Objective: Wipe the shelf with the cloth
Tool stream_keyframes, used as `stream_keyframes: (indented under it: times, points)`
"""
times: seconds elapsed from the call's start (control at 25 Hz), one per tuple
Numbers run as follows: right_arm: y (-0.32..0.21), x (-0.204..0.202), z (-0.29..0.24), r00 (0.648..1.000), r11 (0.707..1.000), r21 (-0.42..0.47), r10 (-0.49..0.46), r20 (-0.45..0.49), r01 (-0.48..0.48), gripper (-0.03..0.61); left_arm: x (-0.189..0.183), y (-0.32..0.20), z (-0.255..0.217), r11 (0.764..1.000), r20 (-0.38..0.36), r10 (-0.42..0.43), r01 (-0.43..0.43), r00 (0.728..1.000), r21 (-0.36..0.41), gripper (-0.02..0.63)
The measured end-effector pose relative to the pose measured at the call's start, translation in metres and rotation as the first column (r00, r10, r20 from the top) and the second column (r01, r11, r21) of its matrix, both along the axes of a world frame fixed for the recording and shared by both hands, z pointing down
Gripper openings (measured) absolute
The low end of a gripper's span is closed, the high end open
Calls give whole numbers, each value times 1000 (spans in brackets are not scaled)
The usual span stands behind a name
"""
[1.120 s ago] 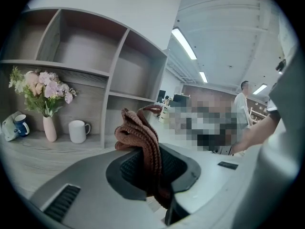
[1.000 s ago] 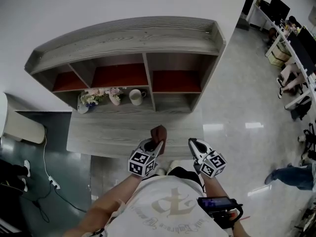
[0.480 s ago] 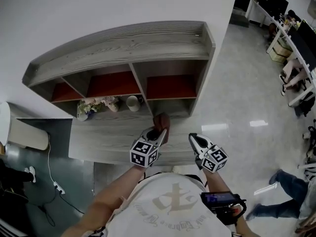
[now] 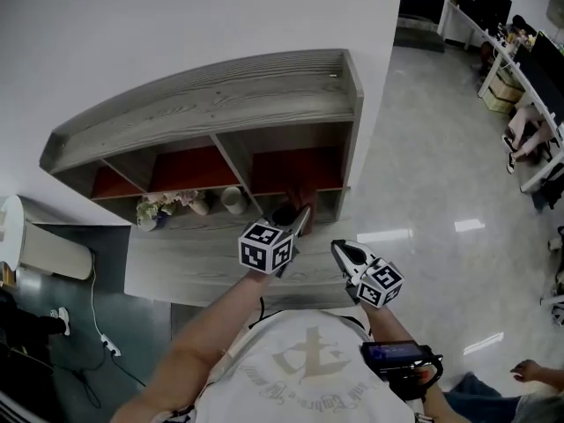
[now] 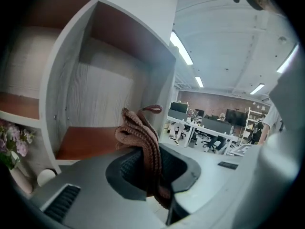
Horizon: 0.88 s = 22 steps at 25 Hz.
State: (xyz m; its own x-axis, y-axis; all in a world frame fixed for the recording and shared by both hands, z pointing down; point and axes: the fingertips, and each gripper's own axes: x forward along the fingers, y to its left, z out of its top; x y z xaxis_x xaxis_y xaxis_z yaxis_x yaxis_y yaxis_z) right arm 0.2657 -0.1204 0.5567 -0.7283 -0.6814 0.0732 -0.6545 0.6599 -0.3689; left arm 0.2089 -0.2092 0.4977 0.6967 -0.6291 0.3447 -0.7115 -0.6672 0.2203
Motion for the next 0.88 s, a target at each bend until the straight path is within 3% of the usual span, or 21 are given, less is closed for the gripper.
stream_keyframes:
  times: [0.4, 0.6, 0.88]
  points:
    - [-8, 14, 15, 1000, 1000, -23, 6, 30, -5, 5, 41, -78, -20, 1000, 27, -27, 27, 999, -3, 67]
    - [-8, 22, 19, 999, 999, -32, 23, 41, -21, 5, 67, -99, -3, 999, 115, -9, 14, 993, -44, 67]
    - [-7, 35, 23, 998, 998, -46, 47, 41, -45, 5, 73, -114, 19, 991, 232, -15, 45, 973, -126, 67]
